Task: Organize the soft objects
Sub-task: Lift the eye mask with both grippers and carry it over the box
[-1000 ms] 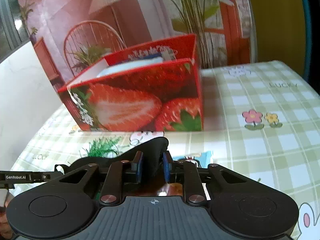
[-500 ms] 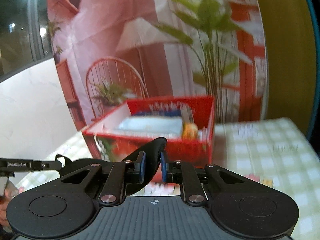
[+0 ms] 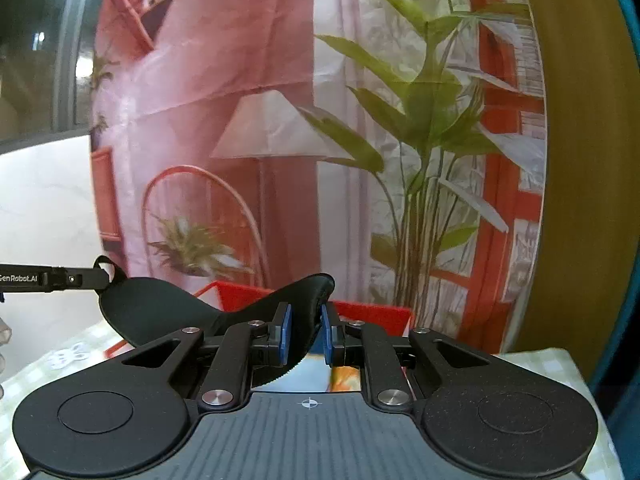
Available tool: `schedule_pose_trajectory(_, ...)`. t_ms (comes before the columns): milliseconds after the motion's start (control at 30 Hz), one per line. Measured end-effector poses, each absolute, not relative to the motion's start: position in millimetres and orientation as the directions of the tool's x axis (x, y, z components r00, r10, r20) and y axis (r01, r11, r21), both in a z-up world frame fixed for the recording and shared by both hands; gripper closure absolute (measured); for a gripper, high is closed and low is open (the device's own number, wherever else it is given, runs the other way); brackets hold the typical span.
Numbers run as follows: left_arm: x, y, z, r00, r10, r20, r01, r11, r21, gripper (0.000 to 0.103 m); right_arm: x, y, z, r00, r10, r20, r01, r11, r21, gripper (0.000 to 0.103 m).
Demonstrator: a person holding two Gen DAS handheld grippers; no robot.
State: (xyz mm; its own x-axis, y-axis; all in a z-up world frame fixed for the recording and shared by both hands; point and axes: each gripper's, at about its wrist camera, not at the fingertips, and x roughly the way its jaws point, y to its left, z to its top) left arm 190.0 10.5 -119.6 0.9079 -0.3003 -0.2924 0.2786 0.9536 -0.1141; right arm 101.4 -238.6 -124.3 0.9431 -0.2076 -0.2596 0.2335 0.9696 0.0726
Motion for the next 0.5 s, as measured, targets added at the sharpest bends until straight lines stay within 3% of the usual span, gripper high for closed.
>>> schedule_pose_trajectory(167, 237.6, -2.1, -135.3, 0.884, -0.281, -0.372, 0.276, 0.959, -0.068, 0.090, 148.1, -248.0, -138.9, 0.923, -0.246, -0.296, 0.265, 0.964, 0.025, 0.089)
schedule_pose_trajectory(367, 268.4, -10.7, -168.1, 0.820, -0.269, -0.506, 0.282, 0.958, -0.051, 0.090, 191.8, -251.1, -174.2, 0.853, -0.277, -0.442, 0.284, 0.957, -0.052, 0.089)
schedule_pose_trajectory(500, 277.6, -6.9, -181.7, 0.793, -0.261, -0.551, 0.280, 0.959, -0.051, 0.090, 202.1, -261.0, -188.5, 0.820, -0.277, -0.501, 0.309, 0.951, -0.020, 0.088)
